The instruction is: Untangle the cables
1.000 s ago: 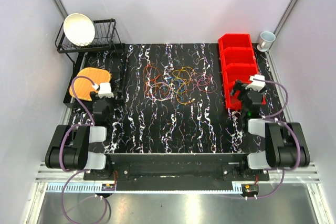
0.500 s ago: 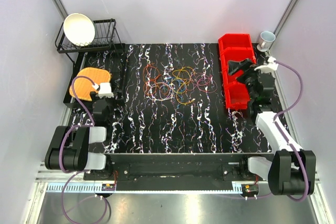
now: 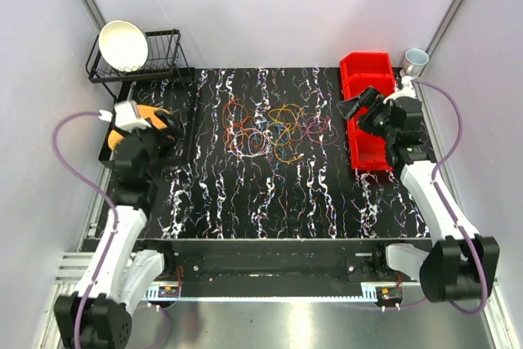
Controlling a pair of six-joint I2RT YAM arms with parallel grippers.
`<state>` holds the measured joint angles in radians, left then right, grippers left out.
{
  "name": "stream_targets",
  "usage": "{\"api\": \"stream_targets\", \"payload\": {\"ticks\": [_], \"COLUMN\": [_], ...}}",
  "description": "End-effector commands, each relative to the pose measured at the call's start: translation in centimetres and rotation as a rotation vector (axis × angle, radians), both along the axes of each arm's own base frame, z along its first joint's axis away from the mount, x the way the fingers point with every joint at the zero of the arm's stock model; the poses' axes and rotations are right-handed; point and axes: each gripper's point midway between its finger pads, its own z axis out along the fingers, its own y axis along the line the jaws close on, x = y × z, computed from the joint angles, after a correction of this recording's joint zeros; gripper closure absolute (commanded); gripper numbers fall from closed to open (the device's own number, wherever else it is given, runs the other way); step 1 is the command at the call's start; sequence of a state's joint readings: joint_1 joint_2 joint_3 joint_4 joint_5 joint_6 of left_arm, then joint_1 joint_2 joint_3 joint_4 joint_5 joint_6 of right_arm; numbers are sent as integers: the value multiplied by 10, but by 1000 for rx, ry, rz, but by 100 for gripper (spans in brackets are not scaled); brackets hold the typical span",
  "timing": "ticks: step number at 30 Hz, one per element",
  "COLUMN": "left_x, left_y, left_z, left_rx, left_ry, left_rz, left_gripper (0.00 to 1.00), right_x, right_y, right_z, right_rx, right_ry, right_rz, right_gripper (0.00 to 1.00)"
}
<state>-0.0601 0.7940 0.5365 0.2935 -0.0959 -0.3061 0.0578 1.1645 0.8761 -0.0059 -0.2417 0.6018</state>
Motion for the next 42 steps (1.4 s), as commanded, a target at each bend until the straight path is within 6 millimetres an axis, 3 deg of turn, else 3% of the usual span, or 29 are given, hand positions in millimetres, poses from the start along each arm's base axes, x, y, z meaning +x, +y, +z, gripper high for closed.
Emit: {"api": "stream_targets", "payload": {"ticks": [1,2,3,5,6,9,13,16,17,22,26,30,36,42], "left_x": [-35,-43,-61,-64,-62,-66,-67,-62,-65,-47,-27,0,34,58], "left_y": [-17,-10,8,7,-21,-41,-47,-69,-87,-122,-132,-145,-143,-146], "left_z": [12,1,-19,-30,-24,-24,-37,-48,-49,-65,-75,-100,-133,-147], "left_rx": [-264,-291,-380,-391,-357,-355,-301,-235,-203,-96,-45,-14,74,151], "left_ry": [273,349,460,531,543,558,596,649,665,741,763,807,850,842], "left_rz": [-15,42,203,180,-19,-148,-170,-199,-244,-268,-271,-281,-211,-211], "left_gripper": [1,1,1,1,1,1,1,1,1,2,5,9,10,9], "right_x": [-18,-20,-25,-30,-34,-44,-61,-67,-69,-69,-69,-74,-90,-92], "right_y": [6,6,10,20,31,47,68,72,72,71,69,67,62,62], "right_z": [40,42,43,45,41,26,7,-4,-8,-10,-7,-4,-11,-21], "right_rx": [-17,9,46,109,123,102,69,58,57,47,29,27,26,3], "right_ry": [-47,-50,-65,-47,-11,62,117,140,151,165,175,174,193,211], "right_rz": [4,-8,2,32,75,134,192,203,202,198,192,188,185,200], "right_gripper": [0,0,0,0,0,0,0,0,0,0,0,0,0,0]}}
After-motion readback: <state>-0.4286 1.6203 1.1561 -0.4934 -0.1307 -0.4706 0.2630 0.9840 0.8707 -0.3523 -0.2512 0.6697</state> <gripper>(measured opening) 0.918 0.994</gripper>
